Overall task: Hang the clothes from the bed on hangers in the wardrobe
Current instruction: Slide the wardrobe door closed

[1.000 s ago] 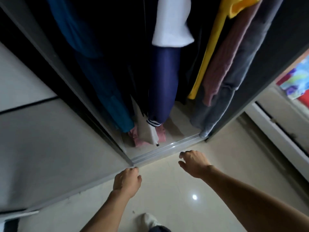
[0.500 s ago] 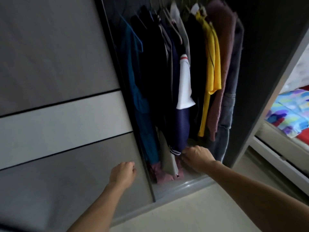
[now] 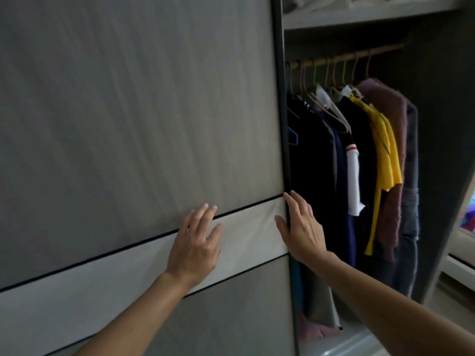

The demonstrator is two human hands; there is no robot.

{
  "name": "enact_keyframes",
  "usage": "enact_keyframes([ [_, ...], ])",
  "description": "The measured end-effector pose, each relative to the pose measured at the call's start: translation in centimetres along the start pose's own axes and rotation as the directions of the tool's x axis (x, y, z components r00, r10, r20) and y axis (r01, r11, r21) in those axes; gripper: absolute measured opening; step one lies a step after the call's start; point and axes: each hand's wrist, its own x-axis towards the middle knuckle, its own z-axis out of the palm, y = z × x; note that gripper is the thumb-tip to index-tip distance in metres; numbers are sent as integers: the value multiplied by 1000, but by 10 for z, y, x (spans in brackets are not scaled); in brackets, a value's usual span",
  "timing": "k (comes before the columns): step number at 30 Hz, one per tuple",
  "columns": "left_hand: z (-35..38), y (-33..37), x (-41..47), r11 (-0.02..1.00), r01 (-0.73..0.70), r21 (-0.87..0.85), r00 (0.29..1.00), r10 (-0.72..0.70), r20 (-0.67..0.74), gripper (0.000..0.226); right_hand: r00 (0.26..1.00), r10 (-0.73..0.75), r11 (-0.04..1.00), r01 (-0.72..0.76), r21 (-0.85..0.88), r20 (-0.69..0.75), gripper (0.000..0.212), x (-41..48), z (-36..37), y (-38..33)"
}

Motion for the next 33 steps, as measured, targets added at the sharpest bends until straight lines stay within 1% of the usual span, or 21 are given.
enact_keyframes([
  [1,-4,-18,-1,999,-45,29,999,45,-10,36,999,26,1000,-26,3,-39,62,0,10,-16],
  [3,-4,-47,0,988,-120,93,992,124,-31,43,992,29,999,-32,-20,-123,64,-1,27,-41],
  [5,4,-62,0,973,-179,144,980,189,-57,48,985,77,997,-78,-1,-151,67,0,40,-57],
  [8,19,-65,0,961,-201,190,973,218,-77,55,964,217,973,-201,110,-156,72,6,55,-69],
  [11,35,-65,1,948,-195,252,970,224,-91,57,952,234,971,-221,86,-199,72,11,68,-69],
  [14,42,-64,4,942,-196,274,965,235,-117,52,945,240,970,-242,22,-220,69,13,78,-61],
  [17,44,-60,10,947,-197,255,960,239,-145,50,932,265,960,-279,-22,-246,66,18,81,-52],
  [21,47,-45,25,957,-191,219,955,233,-182,49,935,266,957,-286,-53,-234,65,24,76,-33],
  [28,60,-2,67,964,-199,175,953,232,-193,51,942,277,951,-297,-88,-190,62,41,45,22],
  [33,76,43,110,967,-197,160,956,226,-189,53,950,274,949,-293,-120,-151,62,59,13,78],
])
